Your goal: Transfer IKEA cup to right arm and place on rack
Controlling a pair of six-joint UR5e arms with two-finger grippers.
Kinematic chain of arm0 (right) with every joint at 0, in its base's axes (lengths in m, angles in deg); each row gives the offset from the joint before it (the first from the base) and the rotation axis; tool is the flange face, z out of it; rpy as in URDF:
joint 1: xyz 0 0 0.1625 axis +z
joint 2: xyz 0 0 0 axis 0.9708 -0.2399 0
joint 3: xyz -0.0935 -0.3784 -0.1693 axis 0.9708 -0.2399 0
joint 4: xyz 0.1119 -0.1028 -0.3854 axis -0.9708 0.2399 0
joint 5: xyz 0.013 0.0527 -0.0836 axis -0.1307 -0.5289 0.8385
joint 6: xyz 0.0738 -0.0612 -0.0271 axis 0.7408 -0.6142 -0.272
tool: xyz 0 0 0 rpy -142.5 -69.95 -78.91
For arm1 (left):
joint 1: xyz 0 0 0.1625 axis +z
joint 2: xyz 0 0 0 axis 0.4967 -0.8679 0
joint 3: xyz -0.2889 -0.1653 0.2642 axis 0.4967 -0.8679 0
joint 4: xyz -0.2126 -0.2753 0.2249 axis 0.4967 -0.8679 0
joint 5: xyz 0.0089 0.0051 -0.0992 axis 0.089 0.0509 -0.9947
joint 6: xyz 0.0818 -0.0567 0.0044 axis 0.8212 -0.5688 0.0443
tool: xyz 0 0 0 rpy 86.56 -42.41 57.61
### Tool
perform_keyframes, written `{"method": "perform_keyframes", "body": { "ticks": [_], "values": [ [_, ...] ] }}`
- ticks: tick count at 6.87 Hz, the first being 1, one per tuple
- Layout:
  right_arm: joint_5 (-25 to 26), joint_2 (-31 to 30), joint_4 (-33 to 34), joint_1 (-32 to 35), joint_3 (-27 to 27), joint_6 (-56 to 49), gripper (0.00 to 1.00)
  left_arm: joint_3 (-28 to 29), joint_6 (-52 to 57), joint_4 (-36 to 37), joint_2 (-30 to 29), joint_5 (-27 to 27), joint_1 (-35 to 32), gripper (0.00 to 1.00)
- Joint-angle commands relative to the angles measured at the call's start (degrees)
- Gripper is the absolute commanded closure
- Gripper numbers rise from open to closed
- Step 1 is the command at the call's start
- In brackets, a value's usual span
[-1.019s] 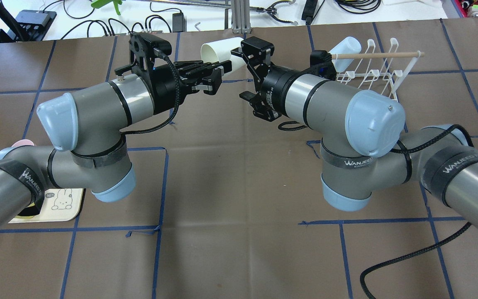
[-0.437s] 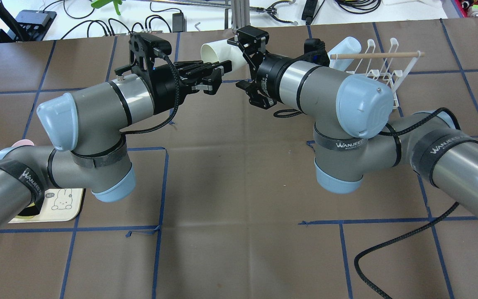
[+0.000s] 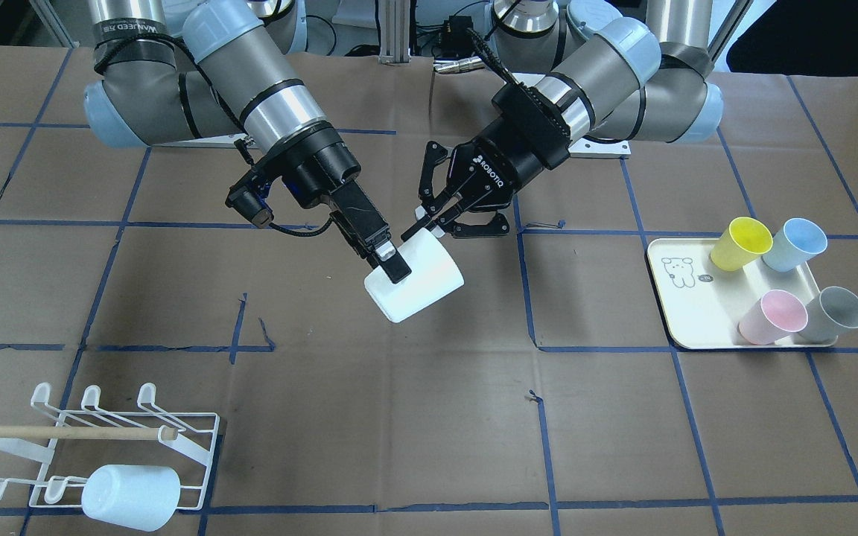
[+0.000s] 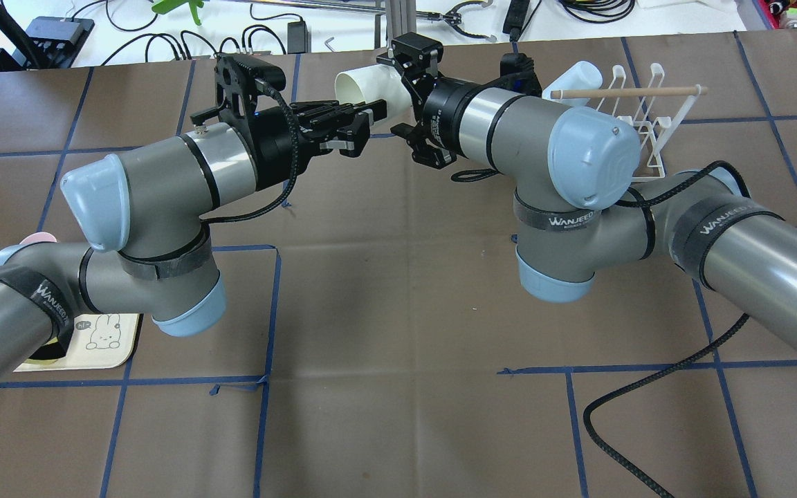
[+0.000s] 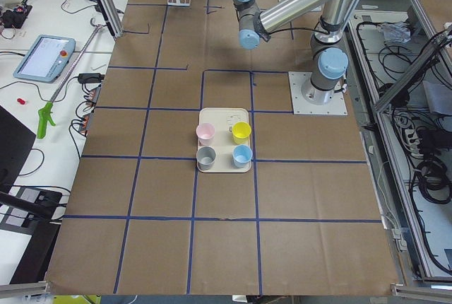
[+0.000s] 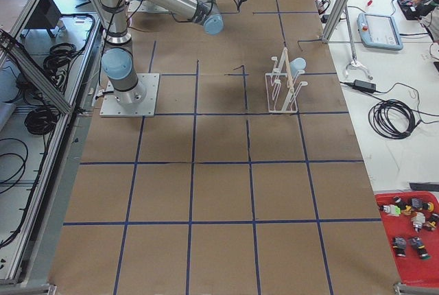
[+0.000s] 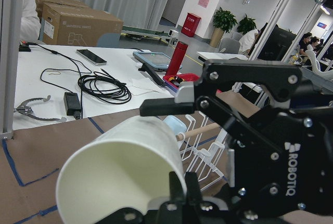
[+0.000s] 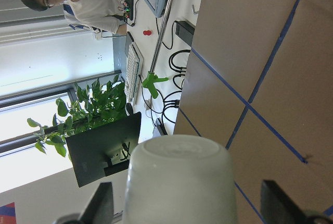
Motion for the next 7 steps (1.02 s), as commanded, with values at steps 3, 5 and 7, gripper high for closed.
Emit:
{"method": "perform_keyframes", "body": {
  "ticks": [3,5,7],
  "values": [
    [0.51,0.62,-0.42,0.00,-0.89,0.09,0.07,0.01,-0.10,0.00,0.09,0.07,0.04,0.99],
    [0.25,0.53,-0.59,0.09,-1.06,0.27,0.23,0.01,-0.10,0.00,0.09,0.15,0.04,0.98],
    [-0.37,0.27,-0.59,0.09,-1.15,0.18,0.51,0.19,-0.10,0.00,0.09,0.33,0.04,0.95]
  ]
}}
